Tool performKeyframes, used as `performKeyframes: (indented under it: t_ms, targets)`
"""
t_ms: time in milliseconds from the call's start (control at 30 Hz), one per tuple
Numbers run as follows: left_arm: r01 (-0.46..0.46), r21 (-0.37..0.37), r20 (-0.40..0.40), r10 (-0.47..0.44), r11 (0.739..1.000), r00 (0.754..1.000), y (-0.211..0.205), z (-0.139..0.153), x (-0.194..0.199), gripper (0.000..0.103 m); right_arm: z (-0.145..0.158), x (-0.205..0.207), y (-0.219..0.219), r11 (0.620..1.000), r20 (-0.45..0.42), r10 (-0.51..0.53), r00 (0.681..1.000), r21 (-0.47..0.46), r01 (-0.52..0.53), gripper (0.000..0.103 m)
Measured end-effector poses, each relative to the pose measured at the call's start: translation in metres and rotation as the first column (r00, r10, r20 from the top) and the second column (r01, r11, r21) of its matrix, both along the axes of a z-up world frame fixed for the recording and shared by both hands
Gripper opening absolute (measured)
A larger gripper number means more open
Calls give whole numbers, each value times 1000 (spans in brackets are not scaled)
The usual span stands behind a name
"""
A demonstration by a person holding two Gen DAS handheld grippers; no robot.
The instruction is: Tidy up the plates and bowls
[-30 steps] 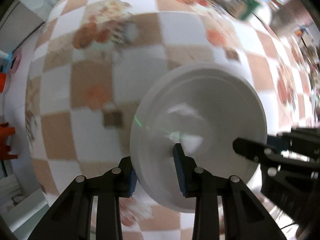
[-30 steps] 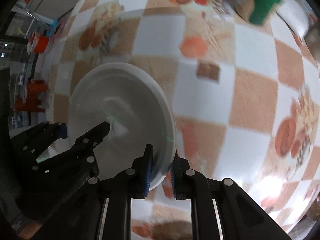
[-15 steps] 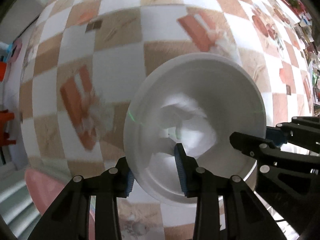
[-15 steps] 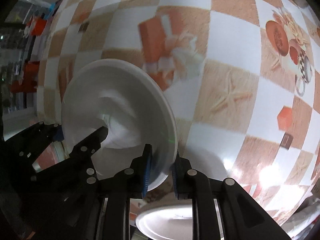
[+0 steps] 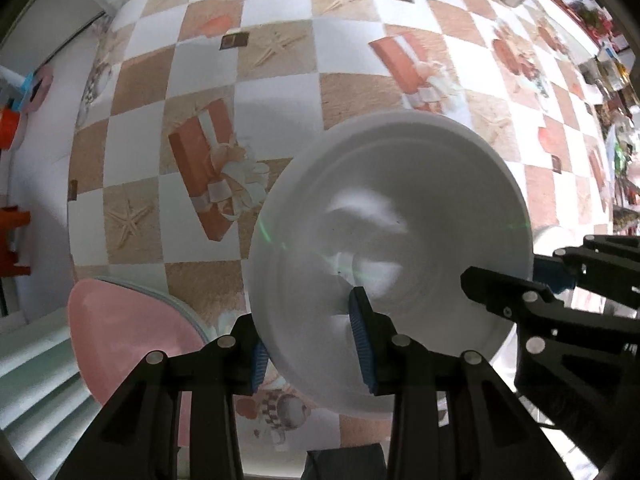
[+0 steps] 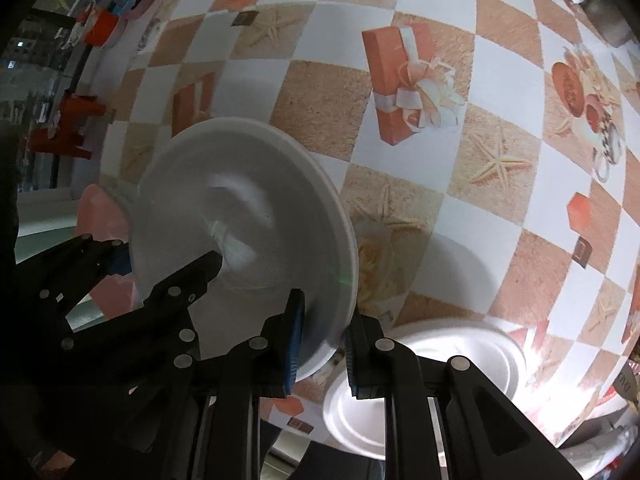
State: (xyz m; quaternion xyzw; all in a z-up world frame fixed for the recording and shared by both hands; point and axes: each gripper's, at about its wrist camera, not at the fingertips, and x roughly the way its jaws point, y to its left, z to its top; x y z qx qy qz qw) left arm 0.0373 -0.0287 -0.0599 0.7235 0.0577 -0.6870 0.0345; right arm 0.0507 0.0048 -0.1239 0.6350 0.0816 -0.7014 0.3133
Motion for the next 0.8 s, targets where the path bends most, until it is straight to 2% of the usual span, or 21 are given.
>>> performKeyframes:
  t_ms: [100, 233, 367, 533, 633, 800]
  targets:
    - [30, 16, -9, -30, 999, 1000, -1, 13, 1, 39, 3, 11, 20, 1000, -8, -21, 1000, -5, 21, 20]
    - [99, 26, -24, -98, 995, 995, 19, 30, 4, 39, 12, 15, 56, 997, -12, -71, 997, -6, 71, 20]
    - [169, 40, -37, -168, 985, 985, 43, 48, 5, 39, 22, 10, 74, 992, -9, -125, 992, -16, 125, 20]
    - [255, 45, -49, -253, 966, 966, 66, 45, -3, 39, 30, 14, 104, 979, 3, -201, 980, -35, 201, 20]
    - [312, 54, -54, -309, 949, 949, 78, 47, -4, 39, 30, 18, 119, 973, 7, -229, 973, -34, 229, 20]
    - [400, 67, -38, -399, 914, 916, 103, 35, -8, 39, 26, 27, 154, 952, 32, -301, 953, -40, 302, 20]
